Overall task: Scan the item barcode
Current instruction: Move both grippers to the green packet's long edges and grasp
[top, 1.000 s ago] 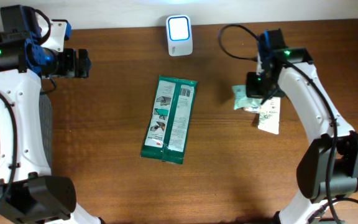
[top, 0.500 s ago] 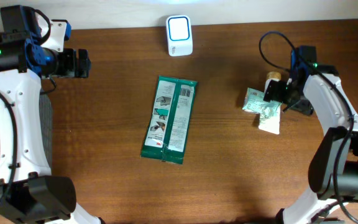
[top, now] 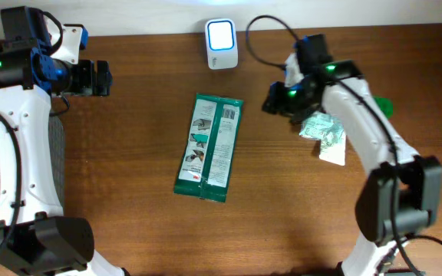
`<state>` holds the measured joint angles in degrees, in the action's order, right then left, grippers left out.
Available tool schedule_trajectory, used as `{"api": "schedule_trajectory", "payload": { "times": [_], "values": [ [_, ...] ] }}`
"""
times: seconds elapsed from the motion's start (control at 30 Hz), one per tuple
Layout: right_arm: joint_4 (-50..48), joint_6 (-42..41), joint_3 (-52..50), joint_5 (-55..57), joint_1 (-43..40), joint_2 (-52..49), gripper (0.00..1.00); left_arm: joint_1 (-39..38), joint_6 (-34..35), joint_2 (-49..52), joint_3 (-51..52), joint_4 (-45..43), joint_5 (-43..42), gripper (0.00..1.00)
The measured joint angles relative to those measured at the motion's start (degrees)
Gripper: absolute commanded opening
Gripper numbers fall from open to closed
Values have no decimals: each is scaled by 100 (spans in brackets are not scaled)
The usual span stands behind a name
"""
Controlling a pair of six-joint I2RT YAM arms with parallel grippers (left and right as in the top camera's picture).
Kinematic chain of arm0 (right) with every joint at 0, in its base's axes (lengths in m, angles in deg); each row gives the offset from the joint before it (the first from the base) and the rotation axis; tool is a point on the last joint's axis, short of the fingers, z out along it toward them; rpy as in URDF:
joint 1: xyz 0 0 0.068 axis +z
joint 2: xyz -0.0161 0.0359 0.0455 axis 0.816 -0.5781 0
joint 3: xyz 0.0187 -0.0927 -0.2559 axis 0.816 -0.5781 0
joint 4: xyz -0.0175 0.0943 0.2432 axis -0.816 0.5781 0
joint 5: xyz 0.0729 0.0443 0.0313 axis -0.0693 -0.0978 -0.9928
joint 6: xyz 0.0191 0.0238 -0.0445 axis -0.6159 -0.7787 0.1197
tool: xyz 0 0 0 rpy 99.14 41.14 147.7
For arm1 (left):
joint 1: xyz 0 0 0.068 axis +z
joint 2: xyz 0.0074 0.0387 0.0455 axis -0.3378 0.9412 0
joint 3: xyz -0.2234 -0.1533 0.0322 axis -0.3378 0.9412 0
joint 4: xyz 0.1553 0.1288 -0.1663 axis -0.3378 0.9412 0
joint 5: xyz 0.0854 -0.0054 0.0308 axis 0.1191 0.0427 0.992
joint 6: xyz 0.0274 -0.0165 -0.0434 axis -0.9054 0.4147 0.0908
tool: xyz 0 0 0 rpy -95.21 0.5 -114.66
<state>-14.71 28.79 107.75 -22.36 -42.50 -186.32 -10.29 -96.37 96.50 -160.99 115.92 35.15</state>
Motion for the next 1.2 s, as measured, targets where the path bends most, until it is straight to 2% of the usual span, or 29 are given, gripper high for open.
{"api": "schedule_trajectory", "payload": {
  "times": [0.07, 0.33, 0.67, 0.7, 0.73, 0.77, 0.83, 0.97, 1.1, 1.2],
  "values": [
    [-254, -188, 0, -26, 229, -208, 32, 0, 0, 0, 0, -2, 0, 99],
    [-708, -549, 0, 20, 461, -826, 32, 0, 2, 0, 0, -227, -105, 99],
    [-684, -546, 0, 42, 354, -826, 32, -42, 22, 0, 0, -356, -1346, 99],
    [-684, -551, 0, 42, 354, -826, 32, -57, 22, 0, 0, -304, -1427, 93],
    [-684, -549, 0, 37, 354, -826, 23, -70, 22, 0, 0, -278, -1506, 47],
    [-686, -546, 0, 9, 354, -826, 13, -81, 35, 0, 0, -236, -1622, 19],
    [-682, -581, 0, -76, 354, -826, 10, -122, 81, 7, 0, -131, -1738, 0],
    [-636, -568, 0, -181, 354, -826, 11, -824, 564, 245, 0, -24, -1482, 0],
    [-413, -568, 0, -232, 354, -826, 10, -1633, 756, 855, 0, 151, -1008, 0],
    [-398, -568, 0, -245, 354, -826, 9, -1775, 802, 1165, -4, 350, -916, 0]
  ]
}}
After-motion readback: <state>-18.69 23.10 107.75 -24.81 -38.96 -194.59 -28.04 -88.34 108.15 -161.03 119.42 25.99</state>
